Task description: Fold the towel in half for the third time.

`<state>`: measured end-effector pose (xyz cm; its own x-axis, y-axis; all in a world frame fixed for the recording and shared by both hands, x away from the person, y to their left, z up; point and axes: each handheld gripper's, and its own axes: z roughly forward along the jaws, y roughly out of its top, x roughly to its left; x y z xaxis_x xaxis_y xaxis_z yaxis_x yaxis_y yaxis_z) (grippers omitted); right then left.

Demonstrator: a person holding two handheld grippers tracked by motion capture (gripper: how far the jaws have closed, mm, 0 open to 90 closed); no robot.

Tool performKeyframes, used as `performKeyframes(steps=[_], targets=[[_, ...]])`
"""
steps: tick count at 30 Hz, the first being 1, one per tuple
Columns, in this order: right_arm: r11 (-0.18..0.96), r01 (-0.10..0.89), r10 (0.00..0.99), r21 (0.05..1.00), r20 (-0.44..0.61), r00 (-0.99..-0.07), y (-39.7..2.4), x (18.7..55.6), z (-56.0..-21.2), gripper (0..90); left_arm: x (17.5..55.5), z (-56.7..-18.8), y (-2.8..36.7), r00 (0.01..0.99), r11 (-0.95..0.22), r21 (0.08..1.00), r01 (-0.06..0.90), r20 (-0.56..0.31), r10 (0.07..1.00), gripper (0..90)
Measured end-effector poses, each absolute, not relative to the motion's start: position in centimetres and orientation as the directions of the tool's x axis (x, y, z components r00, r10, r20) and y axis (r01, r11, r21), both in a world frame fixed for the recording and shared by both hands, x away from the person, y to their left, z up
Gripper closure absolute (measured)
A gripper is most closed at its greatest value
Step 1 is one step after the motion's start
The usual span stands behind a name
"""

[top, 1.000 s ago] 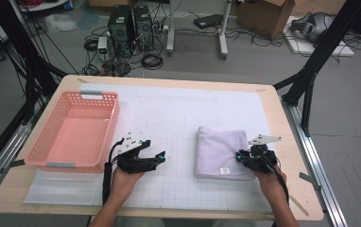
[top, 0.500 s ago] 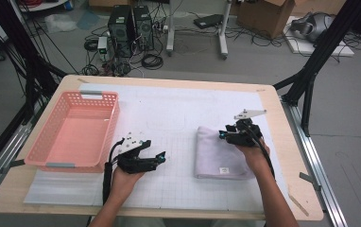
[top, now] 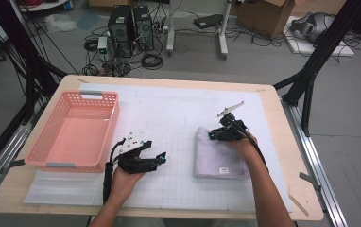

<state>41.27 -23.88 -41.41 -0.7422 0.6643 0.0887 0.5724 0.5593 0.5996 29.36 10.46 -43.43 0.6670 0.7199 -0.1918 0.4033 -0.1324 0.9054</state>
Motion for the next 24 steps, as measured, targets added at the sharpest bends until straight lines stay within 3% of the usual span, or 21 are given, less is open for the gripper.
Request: performKeyframes(steps=[8,10,12,15,19,24], targets=[[0.636,0.372,0.596,0.676,-0.124,-0.794,-21.4,40.9,-40.1,83.0,29.4,-43.4,10.6,0.664,-0.128,0.906,0.404,-0.194,0.722,25.6],[0.635,0.365,0.597,0.681,-0.132,-0.791,-20.6,41.1,-40.3,77.5,29.4,-43.4,10.7,0.664,-0.128,0.906,0.403,-0.193,0.722,25.6],[0.627,0.393,0.635,0.672,-0.149,-0.758,-20.2,41.1,-40.5,65.4,29.4,-43.4,10.7,0.665,-0.128,0.906,0.403,-0.193,0.722,25.6],[0.539,0.447,0.727,0.714,-0.126,-0.675,-21.7,40.7,-39.7,61.0,29.3,-43.4,10.7,0.663,-0.126,0.906,0.403,-0.194,0.723,25.6],[0.45,0.481,0.783,0.753,-0.074,-0.617,-25.2,39.3,-38.8,69.8,29.3,-43.4,10.7,0.661,-0.125,0.906,0.405,-0.195,0.725,25.6],[0.554,0.555,0.78,0.621,-0.155,-0.606,-27.1,37.9,-41.2,72.9,29.3,-43.4,10.7,0.661,-0.124,0.907,0.402,-0.193,0.725,25.6]])
